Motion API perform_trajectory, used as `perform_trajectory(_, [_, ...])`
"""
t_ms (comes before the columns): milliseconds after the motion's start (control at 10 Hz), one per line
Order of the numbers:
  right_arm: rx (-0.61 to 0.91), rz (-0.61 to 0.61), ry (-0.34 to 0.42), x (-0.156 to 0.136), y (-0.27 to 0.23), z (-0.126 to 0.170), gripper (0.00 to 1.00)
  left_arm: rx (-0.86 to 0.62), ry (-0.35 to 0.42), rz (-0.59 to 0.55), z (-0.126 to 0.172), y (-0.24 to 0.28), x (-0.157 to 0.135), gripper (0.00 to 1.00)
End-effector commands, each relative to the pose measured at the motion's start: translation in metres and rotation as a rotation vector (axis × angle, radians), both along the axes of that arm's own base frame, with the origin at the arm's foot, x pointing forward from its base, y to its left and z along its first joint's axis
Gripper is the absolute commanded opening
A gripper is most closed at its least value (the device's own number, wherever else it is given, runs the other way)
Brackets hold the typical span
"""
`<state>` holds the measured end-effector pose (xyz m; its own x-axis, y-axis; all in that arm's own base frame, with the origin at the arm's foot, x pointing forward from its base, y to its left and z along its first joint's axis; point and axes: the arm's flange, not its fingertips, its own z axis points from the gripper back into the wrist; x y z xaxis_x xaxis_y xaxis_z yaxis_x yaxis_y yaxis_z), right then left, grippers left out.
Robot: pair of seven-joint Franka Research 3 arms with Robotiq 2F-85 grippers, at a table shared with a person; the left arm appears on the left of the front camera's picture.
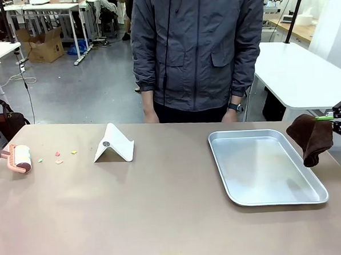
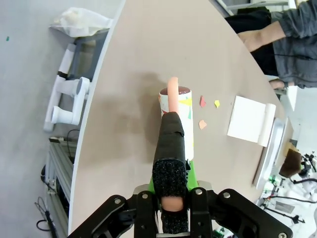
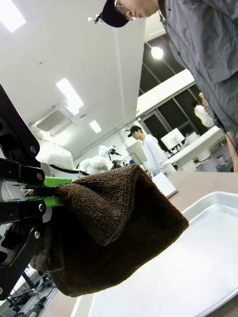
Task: Clean the surface of the table.
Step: Clean the area not pointed to by the person.
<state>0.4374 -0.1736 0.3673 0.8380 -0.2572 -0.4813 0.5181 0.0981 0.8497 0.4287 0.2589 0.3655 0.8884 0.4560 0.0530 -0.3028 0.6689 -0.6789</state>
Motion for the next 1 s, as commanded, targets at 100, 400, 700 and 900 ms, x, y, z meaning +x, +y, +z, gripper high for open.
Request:
perform_trajectory(100, [0.018, -0.002, 0.004, 0.004, -0.002, 0.007, 0.08, 0.021, 0.053, 0.010, -0.013, -0.016, 0.012, 0.22])
perform_trajectory(400, [0.018, -0.002, 0.004, 0.004, -0.002, 0.007, 0.08, 0.053, 0.106, -0.046, -0.023, -0.035, 0.031, 0.22])
perform_trajectory(700, [0.018, -0.002, 0.004, 0.004, -0.002, 0.007, 0.08, 0.092, 0.131, -0.106, -0.031, -0.063, 0.049, 0.22])
perform_trajectory(900, [0.018, -0.002, 0.004, 0.004, -0.002, 0.007, 0.08, 0.127, 0.148, -0.156, -0.030, -0.088, 0.061, 0.22])
